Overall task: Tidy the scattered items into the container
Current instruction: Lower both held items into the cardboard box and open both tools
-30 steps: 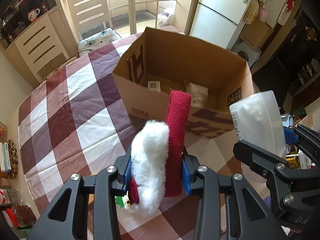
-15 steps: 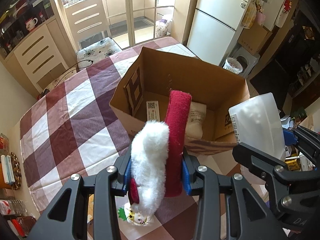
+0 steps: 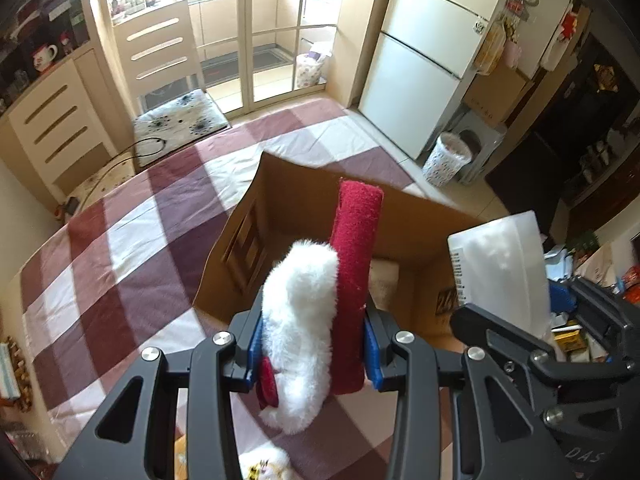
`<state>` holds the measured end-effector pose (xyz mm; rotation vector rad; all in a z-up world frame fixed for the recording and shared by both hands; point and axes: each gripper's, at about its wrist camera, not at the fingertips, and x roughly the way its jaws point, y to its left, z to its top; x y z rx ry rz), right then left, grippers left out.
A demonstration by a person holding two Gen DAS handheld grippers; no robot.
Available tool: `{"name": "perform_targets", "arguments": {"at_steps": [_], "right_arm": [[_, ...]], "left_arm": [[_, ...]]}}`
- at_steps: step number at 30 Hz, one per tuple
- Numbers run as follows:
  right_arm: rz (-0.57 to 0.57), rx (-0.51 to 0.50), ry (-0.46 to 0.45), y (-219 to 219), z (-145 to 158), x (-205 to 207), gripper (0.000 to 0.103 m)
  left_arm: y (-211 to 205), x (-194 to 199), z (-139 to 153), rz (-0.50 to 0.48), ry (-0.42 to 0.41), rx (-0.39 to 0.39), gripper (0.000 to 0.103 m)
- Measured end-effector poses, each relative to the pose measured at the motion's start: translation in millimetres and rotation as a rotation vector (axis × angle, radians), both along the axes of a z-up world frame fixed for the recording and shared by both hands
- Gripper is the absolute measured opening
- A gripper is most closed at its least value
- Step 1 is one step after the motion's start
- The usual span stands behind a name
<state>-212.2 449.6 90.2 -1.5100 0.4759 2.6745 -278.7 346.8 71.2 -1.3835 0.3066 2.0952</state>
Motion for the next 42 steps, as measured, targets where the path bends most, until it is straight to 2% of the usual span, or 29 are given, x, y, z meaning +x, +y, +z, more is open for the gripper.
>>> {"name": "perform_targets", "arguments": {"at_steps": [7, 12, 23, 32, 42], "right_arm": [[-0.071, -0.106, 0.000, 26.5, -16.8, -31.2, 0.066], [-0.079, -0.141, -0.020, 28.7, -33.0, -50.1, 0.066], [-0.023, -0.122, -0.117, 12.2, -76.6, -61.1, 0.066], [0.005, -0.064, -0.164, 17.0, -92.3, -63.7, 0.066], [0.027, -0.075, -0.184, 12.5, -102.0, -70.6, 0.066]], "left_arm": [[17.8, -32.4, -33.1, 0.002, -0.126, 0.051, 0.040], [17.6, -38.5, -62.4, 0.032, -0.161, 0.014, 0.040], [23.2, -31.0, -80.4, 0.009, -0.086, -0.097, 0.040], [39.4, -17.6, -93.3, -0.057, -0.085, -0.124, 0.041], [38.4, -15.6, -103.7, -0.044, -0.099, -0.122, 0.042]]}}
